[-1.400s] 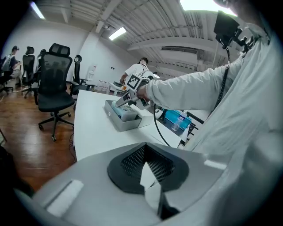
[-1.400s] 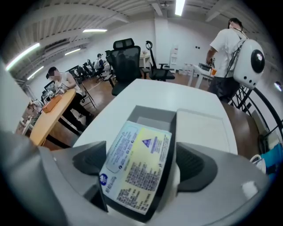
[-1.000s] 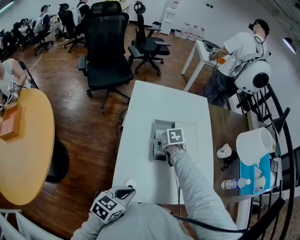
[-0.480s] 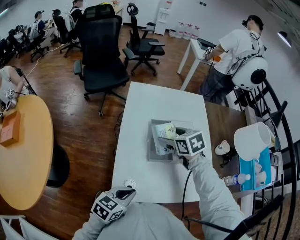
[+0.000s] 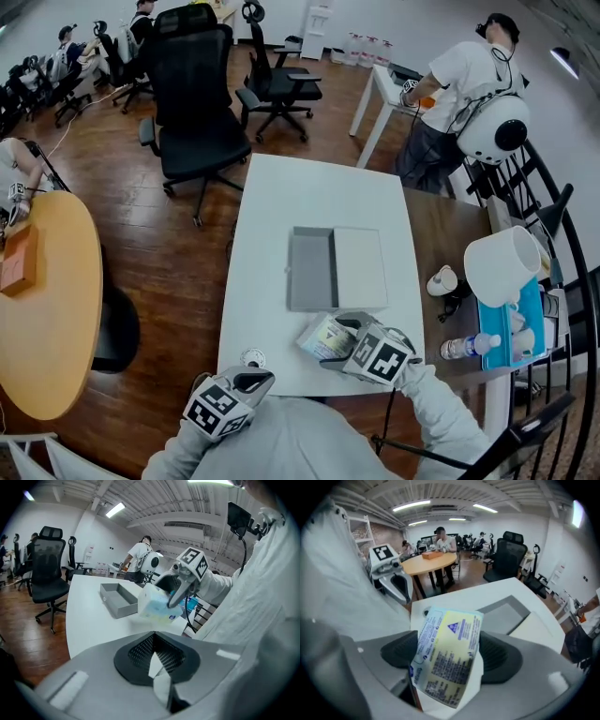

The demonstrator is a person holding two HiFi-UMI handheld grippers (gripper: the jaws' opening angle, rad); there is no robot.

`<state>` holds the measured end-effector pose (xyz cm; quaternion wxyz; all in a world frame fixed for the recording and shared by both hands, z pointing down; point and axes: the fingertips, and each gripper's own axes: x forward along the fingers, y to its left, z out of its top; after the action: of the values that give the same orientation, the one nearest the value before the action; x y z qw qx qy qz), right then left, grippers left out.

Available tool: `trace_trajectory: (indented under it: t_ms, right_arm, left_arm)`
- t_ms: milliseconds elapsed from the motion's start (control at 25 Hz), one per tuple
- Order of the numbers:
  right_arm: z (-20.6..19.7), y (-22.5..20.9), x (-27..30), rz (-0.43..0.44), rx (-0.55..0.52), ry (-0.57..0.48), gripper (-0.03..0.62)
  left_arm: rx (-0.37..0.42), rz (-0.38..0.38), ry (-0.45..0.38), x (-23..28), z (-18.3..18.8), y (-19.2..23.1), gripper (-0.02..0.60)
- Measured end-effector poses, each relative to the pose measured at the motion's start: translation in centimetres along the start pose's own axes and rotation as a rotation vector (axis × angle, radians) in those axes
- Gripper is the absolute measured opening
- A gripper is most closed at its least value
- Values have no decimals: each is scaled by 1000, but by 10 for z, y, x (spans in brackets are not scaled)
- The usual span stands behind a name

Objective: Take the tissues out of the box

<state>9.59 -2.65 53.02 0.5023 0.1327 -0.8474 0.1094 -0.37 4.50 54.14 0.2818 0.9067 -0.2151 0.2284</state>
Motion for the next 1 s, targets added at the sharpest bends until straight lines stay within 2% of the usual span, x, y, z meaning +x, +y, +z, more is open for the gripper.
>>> trace_trajectory:
  t_ms: [240, 360, 480, 560, 680, 840, 920, 1000]
  right_arm:
    - [-22, 18, 49, 126, -291, 113, 417]
    - [-32, 14, 66, 168, -290, 142, 417]
    - [-32, 13, 72, 195, -254, 106, 423]
    - [-25, 10, 65, 183, -247, 66, 423]
    - [10, -5, 23, 121, -153, -134, 423]
    - [67, -25, -80, -23, -16, -562, 415]
    - [82, -30, -119, -111, 35, -710, 324]
    - [82, -34, -130, -193, 69, -739, 204]
  left_arm:
    - [-5, 14, 7, 1, -3, -5, 14]
    - [-14, 33, 5, -1, -4, -4, 14]
    - [-26, 50, -2, -4, -5, -2, 14]
    - [-27, 58, -5, -6, -5, -2, 14]
    - [-32, 66, -6, -7, -6, -2, 14]
    - [-42, 61, -9, -7, -5, 0, 14]
    - [-39, 53, -8, -8, -4, 1, 14]
    - [-29, 44, -3, -7, -3, -1, 14]
